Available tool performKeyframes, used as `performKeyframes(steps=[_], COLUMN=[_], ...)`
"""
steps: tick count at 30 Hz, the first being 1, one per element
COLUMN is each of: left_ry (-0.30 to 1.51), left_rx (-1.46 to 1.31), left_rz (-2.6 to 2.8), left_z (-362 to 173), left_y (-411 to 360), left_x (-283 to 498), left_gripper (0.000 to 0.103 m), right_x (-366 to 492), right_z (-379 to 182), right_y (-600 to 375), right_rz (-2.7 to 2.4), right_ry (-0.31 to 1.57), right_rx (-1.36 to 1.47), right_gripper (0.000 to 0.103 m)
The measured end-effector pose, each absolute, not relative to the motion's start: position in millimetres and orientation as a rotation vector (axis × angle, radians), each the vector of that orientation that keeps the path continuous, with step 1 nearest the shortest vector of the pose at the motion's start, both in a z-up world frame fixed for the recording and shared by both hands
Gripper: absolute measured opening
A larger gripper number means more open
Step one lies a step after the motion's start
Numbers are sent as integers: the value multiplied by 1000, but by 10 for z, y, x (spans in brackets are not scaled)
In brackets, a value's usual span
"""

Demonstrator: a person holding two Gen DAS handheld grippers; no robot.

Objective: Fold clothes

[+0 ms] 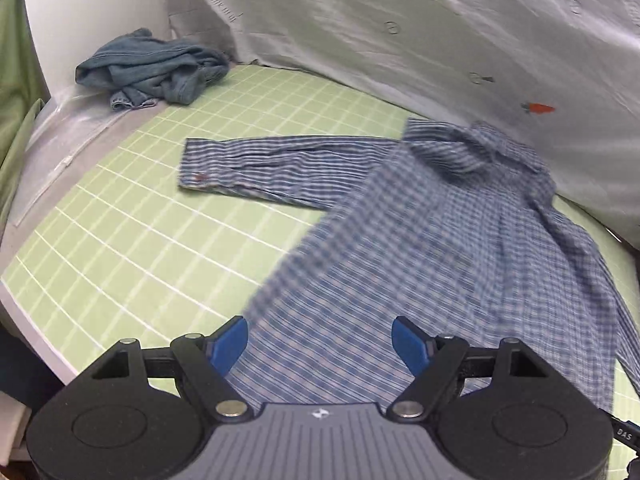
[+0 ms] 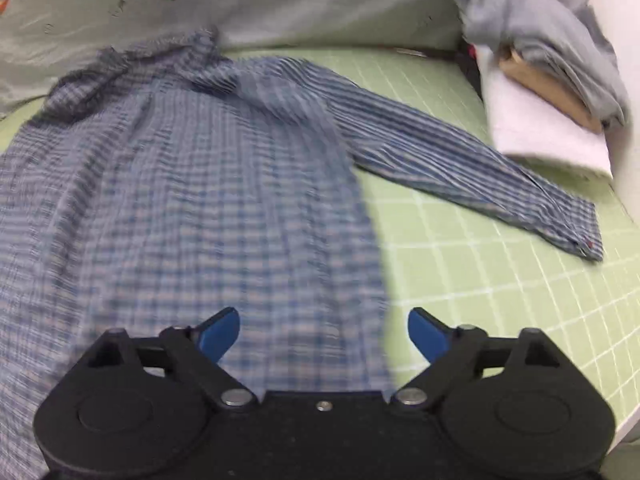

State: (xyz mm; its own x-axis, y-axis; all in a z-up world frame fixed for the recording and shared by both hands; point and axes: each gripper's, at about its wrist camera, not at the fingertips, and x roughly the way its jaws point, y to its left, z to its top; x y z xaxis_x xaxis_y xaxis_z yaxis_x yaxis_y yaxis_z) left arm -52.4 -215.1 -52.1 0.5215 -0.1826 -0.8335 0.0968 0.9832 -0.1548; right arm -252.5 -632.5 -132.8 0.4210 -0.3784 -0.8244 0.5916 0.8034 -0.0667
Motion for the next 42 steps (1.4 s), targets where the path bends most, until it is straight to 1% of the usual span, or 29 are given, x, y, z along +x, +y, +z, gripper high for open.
performKeyframes(steps=[1, 2, 8, 11, 12, 15, 23, 30, 33, 34, 35, 37, 40, 42], left_ry=[1016, 1013, 1030, 1042, 1051, 1071, 1105, 1121, 1116, 1114, 1099, 1071, 1071, 1078], left_rx=[-87, -78, -52, -48, -41, -10, 20, 4, 21, 27, 57, 129, 98, 79], left_rz=[-169, -178, -207, -210, -211, -227, -213, -277, -293, -298, -293, -295, -289, -269], left_z=[-520, -527, -645, -767, -806, -924, -1220, -1379, -1429, -1445, -1442, -1432, -1421, -1408], left_y=[-2089, -2018, -1609, -1535, -1635, -1751, -1884, -1954, -1981, -1990, -2000, -2017, -1923, -1842], left_x=[-440, -368, 177, 485, 594, 932, 1693, 1837, 1796, 1782, 1757, 1712, 1721, 1745], left_gripper=[81, 82, 82, 82, 82, 82, 82, 82, 76, 70, 59, 45, 39, 38], right_x=[-2462, -2400, -1935, -1679, -1628, -1495, -1301, -1242, -1222, -1214, -1215, -1212, -1213, -1221], right_z=[-1326, -1323, -1442, -1556, -1580, -1638, -1686, -1685, -1686, -1688, -1689, -1693, -1696, -1694], right_y=[-6221, -6117, -5333, -5036, -4983, -4869, -4748, -4802, -4795, -4796, -4780, -4760, -4746, -4742], right_rz=[-599, -582, -446, -443, -460, -523, -712, -777, -798, -805, -814, -832, -850, -855], right_ry=[960, 961, 987, 1017, 1016, 1007, 992, 993, 988, 986, 982, 974, 968, 967], right_rx=[263, 276, 331, 332, 344, 403, 421, 466, 479, 483, 487, 494, 502, 504], right_gripper=[103, 103, 103, 103, 103, 103, 103, 103, 103, 103, 103, 103, 103, 103])
